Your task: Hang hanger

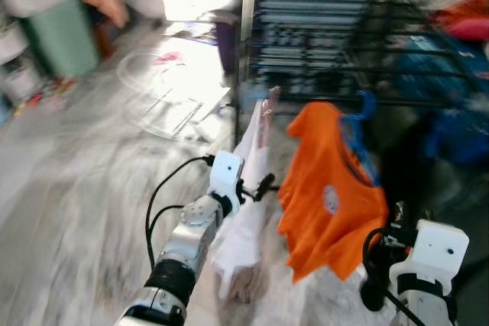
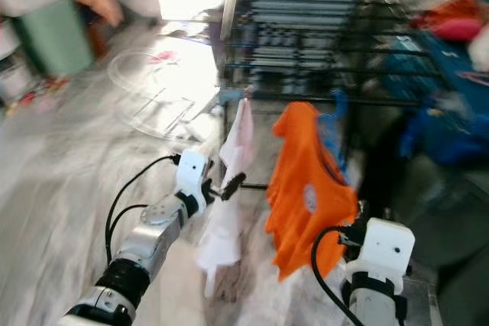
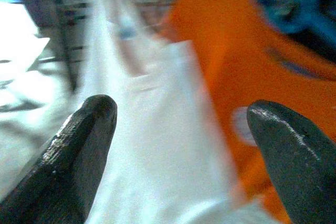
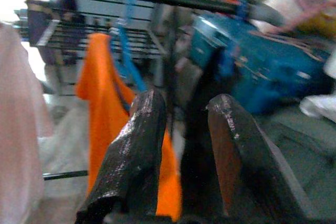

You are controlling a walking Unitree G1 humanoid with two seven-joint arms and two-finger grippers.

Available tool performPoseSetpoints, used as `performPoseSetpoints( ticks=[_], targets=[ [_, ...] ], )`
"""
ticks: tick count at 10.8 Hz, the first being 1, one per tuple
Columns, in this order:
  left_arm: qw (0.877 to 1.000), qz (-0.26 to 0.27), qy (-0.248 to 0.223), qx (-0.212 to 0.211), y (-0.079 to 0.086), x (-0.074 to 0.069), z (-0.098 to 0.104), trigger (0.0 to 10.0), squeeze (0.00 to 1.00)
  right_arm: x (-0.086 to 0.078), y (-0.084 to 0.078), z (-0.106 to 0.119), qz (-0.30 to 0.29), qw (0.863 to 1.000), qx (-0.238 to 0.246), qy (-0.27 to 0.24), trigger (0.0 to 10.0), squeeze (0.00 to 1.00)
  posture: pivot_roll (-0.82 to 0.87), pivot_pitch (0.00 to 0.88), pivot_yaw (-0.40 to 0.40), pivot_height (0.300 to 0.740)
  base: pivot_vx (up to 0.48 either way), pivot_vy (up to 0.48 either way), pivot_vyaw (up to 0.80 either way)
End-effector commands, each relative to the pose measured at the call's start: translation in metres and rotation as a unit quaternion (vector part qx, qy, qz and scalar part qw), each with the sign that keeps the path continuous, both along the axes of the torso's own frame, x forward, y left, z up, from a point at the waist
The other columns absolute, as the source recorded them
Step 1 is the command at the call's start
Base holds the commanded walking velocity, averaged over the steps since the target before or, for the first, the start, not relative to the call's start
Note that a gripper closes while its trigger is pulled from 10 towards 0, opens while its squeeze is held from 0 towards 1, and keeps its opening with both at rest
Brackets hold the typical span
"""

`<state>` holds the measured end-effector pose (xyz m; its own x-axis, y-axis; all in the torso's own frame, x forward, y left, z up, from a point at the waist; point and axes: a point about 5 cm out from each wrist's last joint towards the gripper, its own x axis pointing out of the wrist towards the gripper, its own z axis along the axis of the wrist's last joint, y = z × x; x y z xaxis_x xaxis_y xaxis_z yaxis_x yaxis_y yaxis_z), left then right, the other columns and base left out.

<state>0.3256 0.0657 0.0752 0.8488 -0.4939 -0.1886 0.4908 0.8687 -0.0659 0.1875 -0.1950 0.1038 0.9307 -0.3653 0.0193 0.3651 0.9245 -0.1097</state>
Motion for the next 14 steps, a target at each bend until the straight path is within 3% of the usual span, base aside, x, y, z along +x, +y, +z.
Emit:
performPoseSetpoints(
  ticks=[1,2,3,4,5,9,10,11,14],
  targets=[
    [0.998,0.048,-0.027,0.028,0.014,0.005,0.004,10.0,0.0,0.002,0.002,0.006,0.007,1.0,-0.006,-0.008,10.0,0.0,-0.05,0.0,-0.037,0.74,0.0,0.0,0.8],
    [0.995,0.082,-0.035,0.048,0.028,0.01,0.006,10.0,0.0,0.003,0.004,0.006,0.01,1.0,-0.001,-0.01,10.0,0.0,-0.04,0.0,-0.047,0.74,0.0,0.0,0.73],
    [0.995,0.078,-0.044,0.054,0.042,0.011,0.01,10.0,0.0,0.004,0.004,0.006,0.014,1.0,0.002,-0.008,10.0,0.0,-0.03,0.0,-0.053,0.74,0.0,0.0,0.0],
    [0.992,0.066,-0.053,0.09,0.058,0.008,0.008,10.0,0.0,0.005,0.006,0.004,0.025,1.0,-0.001,-0.002,10.0,0.0,-0.01,0.0,-0.054,0.74,0.0,0.0,0.0],
    [0.992,0.075,-0.04,0.098,0.064,0.007,0.003,10.0,0.0,0.006,0.006,0.004,0.03,1.0,-0.003,-0.001,10.0,0.0,-0.01,0.0,-0.056,0.74,0.0,0.0,0.0],
    [0.997,0.074,-0.006,0.023,0.038,0.003,-0.003,10.0,0.0,0.008,0.007,0.005,0.036,0.999,-0.002,-0.002,10.0,0.0,-0.01,0.0,-0.048,0.74,0.0,0.0,0.7],
    [0.997,0.076,-0.005,0.018,0.037,0.004,-0.003,10.0,0.0,0.008,0.007,0.005,0.037,0.999,-0.002,-0.002,10.0,0.0,-0.01,0.0,-0.048,0.74,0.24,0.0,0.73],
    [0.999,0.043,-0.006,0.009,0.026,-0.001,-0.004,10.0,0.0,0.01,0.007,0.005,0.037,0.999,-0.001,-0.002,10.0,0.0,-0.01,0.0,-0.045,0.74,0.247,0.0,0.0],
    [0.999,0.032,-0.002,0.001,0.022,-0.002,-0.003,10.0,0.0,0.008,0.005,0.003,0.034,0.999,0.005,0.001,10.0,0.0,-0.02,0.0,-0.038,0.74,0.174,0.0,0.0]
  ],
)
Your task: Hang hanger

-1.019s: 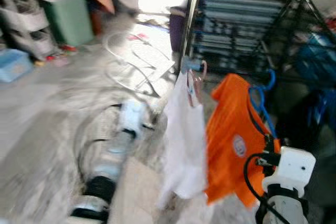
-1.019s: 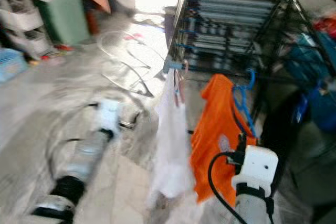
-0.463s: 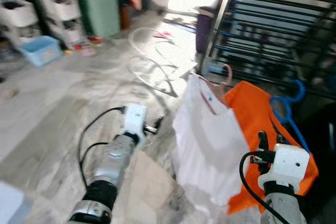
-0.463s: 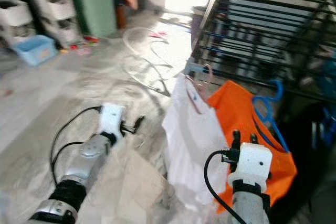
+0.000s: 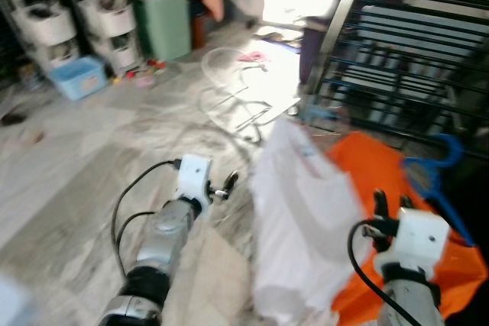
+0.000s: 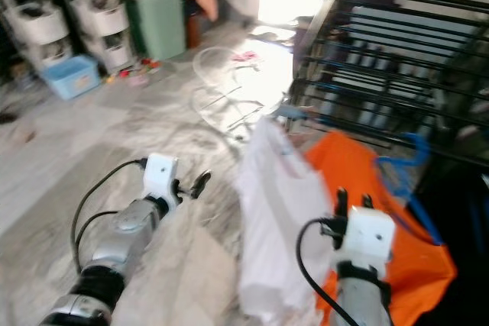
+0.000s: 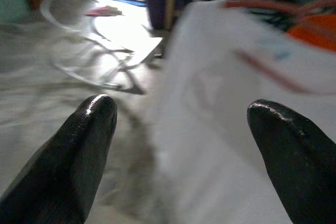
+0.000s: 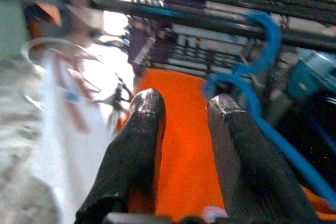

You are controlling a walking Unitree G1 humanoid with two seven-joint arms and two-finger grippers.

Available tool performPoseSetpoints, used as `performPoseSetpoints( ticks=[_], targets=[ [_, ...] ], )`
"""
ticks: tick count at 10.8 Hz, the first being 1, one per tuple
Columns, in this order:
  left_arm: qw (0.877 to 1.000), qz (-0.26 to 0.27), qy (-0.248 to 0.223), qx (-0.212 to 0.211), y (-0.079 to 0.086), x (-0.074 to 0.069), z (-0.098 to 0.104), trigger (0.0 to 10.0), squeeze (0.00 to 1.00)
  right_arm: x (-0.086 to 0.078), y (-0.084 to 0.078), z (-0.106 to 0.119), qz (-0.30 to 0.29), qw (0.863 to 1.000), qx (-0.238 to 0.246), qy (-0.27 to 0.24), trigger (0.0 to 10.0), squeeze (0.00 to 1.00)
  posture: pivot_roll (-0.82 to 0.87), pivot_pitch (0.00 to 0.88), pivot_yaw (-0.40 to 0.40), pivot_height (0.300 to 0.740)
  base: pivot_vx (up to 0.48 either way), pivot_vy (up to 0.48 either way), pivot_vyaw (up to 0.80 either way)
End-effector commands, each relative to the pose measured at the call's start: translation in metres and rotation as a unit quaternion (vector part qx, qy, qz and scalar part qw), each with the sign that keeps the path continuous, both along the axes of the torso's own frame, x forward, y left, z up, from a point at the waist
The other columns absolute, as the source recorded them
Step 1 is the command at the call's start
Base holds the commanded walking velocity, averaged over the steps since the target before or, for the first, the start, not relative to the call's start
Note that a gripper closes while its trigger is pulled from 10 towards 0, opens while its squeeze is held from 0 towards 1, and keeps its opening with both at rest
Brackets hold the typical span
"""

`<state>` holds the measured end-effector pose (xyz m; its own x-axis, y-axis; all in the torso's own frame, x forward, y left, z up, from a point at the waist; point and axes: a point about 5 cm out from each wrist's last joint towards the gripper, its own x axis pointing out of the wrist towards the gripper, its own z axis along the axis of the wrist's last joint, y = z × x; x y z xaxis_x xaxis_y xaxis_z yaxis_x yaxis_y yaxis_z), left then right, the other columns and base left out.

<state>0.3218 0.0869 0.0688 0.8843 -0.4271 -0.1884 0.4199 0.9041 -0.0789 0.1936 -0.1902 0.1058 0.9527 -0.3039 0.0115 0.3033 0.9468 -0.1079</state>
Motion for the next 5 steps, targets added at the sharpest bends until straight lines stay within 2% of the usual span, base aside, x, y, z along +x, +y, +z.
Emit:
performPoseSetpoints(
  ticks=[1,3,5],
  targets=[
    [1.0,-0.012,-0.003,0.009,-0.0005,0.0009,0.0025,10.0,0.0,0.0017,0.0006,0.0007,0.0,1.0,0.005,0.0,10.0,0.0,-0.02,0.0,-0.036,0.74,0.0,0.0,0.0],
    [1.0,-0.029,-0.006,0.006,-0.0046,-0.0006,0.0032,10.0,0.0,0.0017,-0.0009,-0.0037,-0.001,1.0,-0.002,0.016,10.0,0.0,-0.02,0.0,-0.034,0.74,0.0,0.0,0.0],
    [1.0,-0.016,-0.006,0.012,-0.0017,-0.0001,0.0028,10.0,0.0,0.0037,-0.0022,-0.0076,0.017,0.999,0.016,0.03,10.0,0.0,-0.01,0.0,-0.032,0.74,0.0,0.0,0.0]
  ],
)
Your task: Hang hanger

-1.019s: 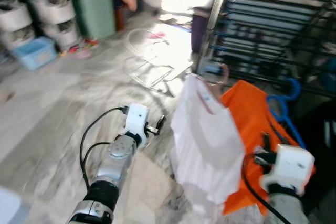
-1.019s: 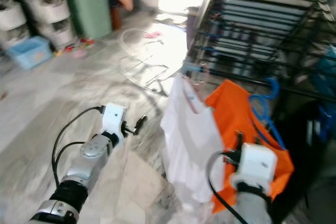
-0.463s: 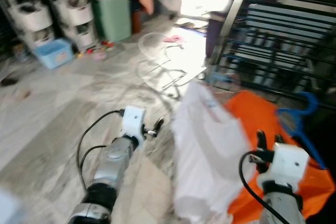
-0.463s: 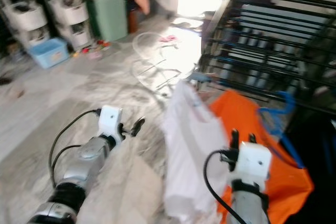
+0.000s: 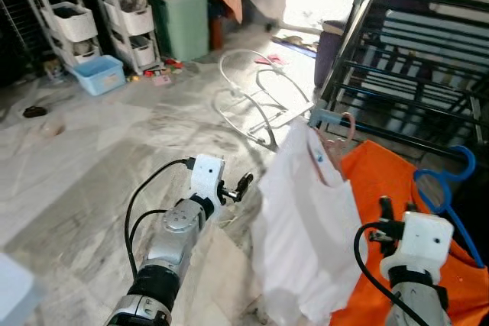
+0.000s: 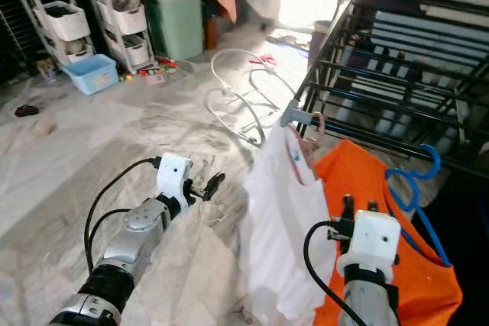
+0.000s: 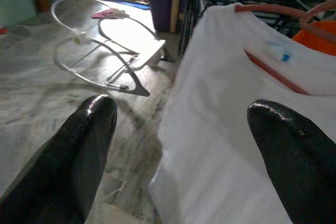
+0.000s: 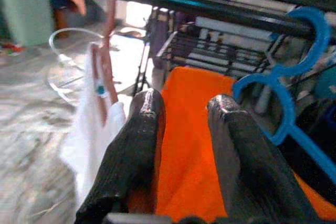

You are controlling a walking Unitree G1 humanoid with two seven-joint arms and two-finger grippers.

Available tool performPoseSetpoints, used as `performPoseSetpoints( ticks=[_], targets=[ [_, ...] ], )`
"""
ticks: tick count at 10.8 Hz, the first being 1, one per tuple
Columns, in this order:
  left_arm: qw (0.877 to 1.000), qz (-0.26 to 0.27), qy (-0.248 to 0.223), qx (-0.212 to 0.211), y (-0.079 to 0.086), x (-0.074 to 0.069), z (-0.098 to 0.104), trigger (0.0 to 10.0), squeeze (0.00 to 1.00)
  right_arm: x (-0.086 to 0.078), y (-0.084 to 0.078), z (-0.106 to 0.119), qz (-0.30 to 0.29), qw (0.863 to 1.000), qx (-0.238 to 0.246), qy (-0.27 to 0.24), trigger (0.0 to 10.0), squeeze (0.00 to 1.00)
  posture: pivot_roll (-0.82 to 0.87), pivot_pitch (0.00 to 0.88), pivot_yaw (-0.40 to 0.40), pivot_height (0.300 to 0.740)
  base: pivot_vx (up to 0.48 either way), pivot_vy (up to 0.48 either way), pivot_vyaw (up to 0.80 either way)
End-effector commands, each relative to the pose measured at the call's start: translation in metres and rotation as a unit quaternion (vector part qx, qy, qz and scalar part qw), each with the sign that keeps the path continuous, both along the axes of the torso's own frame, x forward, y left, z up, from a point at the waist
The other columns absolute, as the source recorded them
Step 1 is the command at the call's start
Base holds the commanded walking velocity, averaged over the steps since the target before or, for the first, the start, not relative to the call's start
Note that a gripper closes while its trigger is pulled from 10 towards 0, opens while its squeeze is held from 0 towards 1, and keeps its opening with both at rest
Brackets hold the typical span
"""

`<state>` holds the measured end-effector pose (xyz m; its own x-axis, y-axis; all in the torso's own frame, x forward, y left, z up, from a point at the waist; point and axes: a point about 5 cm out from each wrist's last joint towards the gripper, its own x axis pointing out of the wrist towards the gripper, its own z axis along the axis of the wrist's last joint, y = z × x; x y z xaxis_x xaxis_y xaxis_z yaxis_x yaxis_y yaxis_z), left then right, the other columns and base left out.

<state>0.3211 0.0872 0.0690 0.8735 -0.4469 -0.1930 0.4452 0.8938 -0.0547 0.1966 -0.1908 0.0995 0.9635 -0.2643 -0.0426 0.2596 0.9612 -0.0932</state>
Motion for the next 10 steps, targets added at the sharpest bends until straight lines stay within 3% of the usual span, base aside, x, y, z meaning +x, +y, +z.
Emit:
performPoseSetpoints(
  ticks=[1,3,5,7,10],
  targets=[
    [1.0,0.008,0.001,0.006,0.001,0.002,0.002,10.0,0.0,0.002,0.0,-0.002,0.013,1.0,0.006,0.009,10.0,0.0,-0.01,0.0,-0.031,0.74,0.0,0.0,0.0],
    [1.0,0.024,-0.001,0.02,0.009,0.007,0.003,10.0,0.0,0.02,-0.006,-0.003,0.043,0.999,0.01,0.026,10.0,0.0,0.0,0.0,-0.029,0.74,0.0,0.0,0.0],
    [1.0,0.024,-0.001,-0.003,0.011,0.015,0.01,10.0,0.0,0.033,-0.012,0.002,0.052,0.998,0.009,0.018,10.0,0.0,0.02,0.003,-0.033,0.74,0.0,0.0,0.0],
    [1.0,0.019,0.007,-0.004,0.012,0.014,0.007,10.0,0.0,0.033,-0.005,0.008,0.056,0.998,0.02,-0.009,10.0,0.0,0.03,0.0,-0.036,0.74,0.0,0.283,0.0],
    [1.0,0.009,0.016,-0.012,0.009,0.01,0.003,10.0,0.0,0.023,0.005,0.0,0.055,0.998,0.032,-0.002,10.0,0.0,0.01,0.001,-0.031,0.74,0.0,0.329,0.0]
  ],
)
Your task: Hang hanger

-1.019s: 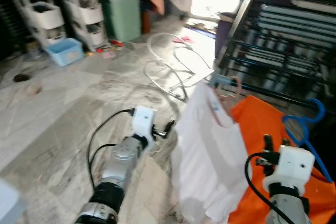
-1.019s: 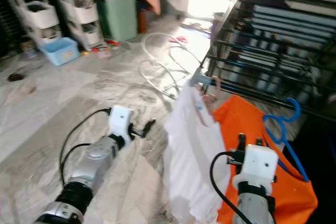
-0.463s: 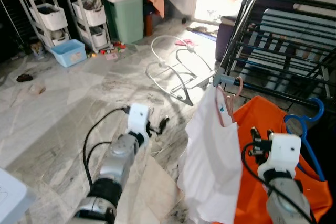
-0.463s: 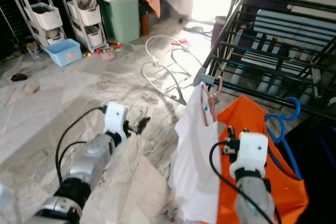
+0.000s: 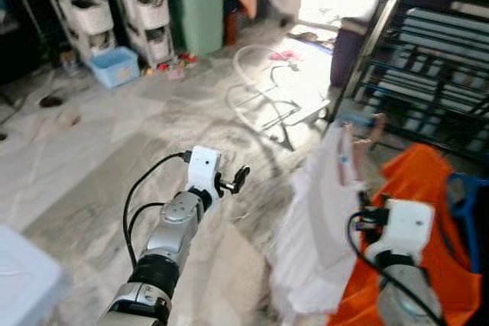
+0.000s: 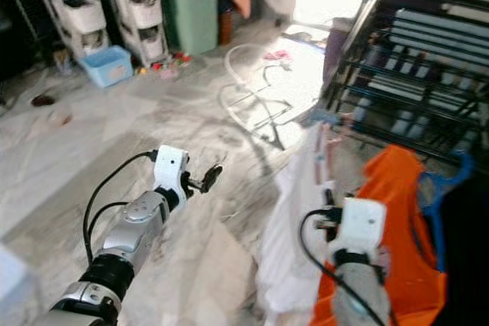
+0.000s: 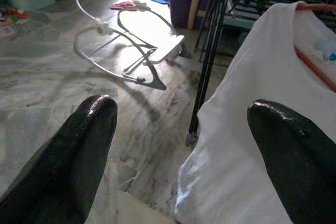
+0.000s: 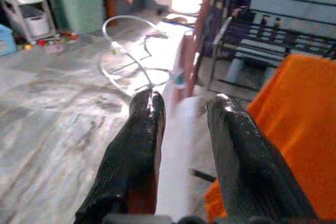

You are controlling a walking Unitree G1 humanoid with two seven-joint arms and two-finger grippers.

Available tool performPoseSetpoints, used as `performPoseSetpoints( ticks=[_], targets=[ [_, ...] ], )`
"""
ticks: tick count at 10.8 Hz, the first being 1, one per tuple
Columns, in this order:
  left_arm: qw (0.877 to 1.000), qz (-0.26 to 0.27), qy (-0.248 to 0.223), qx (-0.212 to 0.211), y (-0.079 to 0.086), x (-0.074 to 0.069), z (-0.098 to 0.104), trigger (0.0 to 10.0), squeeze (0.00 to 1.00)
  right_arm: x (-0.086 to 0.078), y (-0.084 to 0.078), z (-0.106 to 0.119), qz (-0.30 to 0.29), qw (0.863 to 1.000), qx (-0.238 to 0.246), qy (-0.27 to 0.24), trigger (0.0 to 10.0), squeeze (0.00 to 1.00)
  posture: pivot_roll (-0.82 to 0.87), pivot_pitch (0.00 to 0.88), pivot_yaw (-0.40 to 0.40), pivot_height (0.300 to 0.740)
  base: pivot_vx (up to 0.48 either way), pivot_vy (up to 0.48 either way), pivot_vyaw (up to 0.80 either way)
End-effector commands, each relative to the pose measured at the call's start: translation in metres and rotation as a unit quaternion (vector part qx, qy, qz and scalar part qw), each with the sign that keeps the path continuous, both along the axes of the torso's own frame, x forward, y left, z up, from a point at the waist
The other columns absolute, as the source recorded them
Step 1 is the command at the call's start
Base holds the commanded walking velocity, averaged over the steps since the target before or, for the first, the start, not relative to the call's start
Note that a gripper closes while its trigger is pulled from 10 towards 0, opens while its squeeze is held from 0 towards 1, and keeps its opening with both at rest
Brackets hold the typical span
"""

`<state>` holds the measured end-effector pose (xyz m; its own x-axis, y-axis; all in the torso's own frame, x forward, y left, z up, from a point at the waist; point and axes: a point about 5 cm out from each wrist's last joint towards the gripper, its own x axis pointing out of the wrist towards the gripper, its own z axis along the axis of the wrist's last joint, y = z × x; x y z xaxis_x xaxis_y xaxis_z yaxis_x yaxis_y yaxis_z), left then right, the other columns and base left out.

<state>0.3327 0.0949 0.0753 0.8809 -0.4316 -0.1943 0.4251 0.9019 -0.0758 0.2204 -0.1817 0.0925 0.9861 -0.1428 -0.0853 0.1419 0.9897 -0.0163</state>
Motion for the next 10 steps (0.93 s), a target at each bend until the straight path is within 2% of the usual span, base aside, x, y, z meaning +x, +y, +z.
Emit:
performPoseSetpoints(
  ticks=[1,4,6,7,8,9,10],
  targets=[
    [1.0,-0.005,0.01,-0.001,0.0,-0.001,-0.003,10.0,0.0,-0.003,-0.002,0.006,-0.013,1.0,-0.009,-0.017,10.0,0.0,0.01,0.0,-0.029,0.74,0.0,0.368,0.0],
    [1.0,-0.015,0.009,0.003,-0.004,0.003,0.001,10.0,0.0,-0.004,-0.006,0.006,-0.051,0.998,-0.012,-0.03,10.0,0.0,0.01,0.0,-0.023,0.74,0.0,0.333,0.0],
    [0.997,-0.074,0.002,0.022,-0.008,0.003,0.009,10.0,0.0,-0.001,0.0,0.008,-0.055,0.998,-0.011,-0.036,10.0,0.0,0.02,0.0,-0.029,0.74,0.0,0.0,0.0],
    [0.991,-0.127,-0.025,0.032,-0.013,0.001,0.014,10.0,0.0,0.003,0.01,0.008,-0.05,0.998,-0.002,-0.045,10.0,0.0,0.05,0.0,-0.02,0.74,0.0,0.0,0.0],
    [0.993,-0.109,-0.033,0.02,-0.02,0.007,0.021,10.0,0.0,0.005,0.007,0.005,-0.046,0.998,-0.005,-0.042,10.0,0.0,0.06,0.0,-0.017,0.74,0.0,0.0,0.0],
    [0.994,-0.101,-0.04,0.016,-0.017,0.009,0.024,10.0,0.0,0.01,0.006,0.005,-0.054,0.998,-0.012,-0.039,10.0,0.0,0.04,0.0,-0.02,0.74,0.0,0.0,0.0],
    [0.996,-0.09,-0.017,0.002,-0.015,0.006,0.015,10.0,0.0,0.012,0.003,0.011,-0.062,0.997,-0.011,-0.053,10.0,0.0,0.05,0.0,-0.016,0.74,0.0,0.0,0.0]
  ],
)
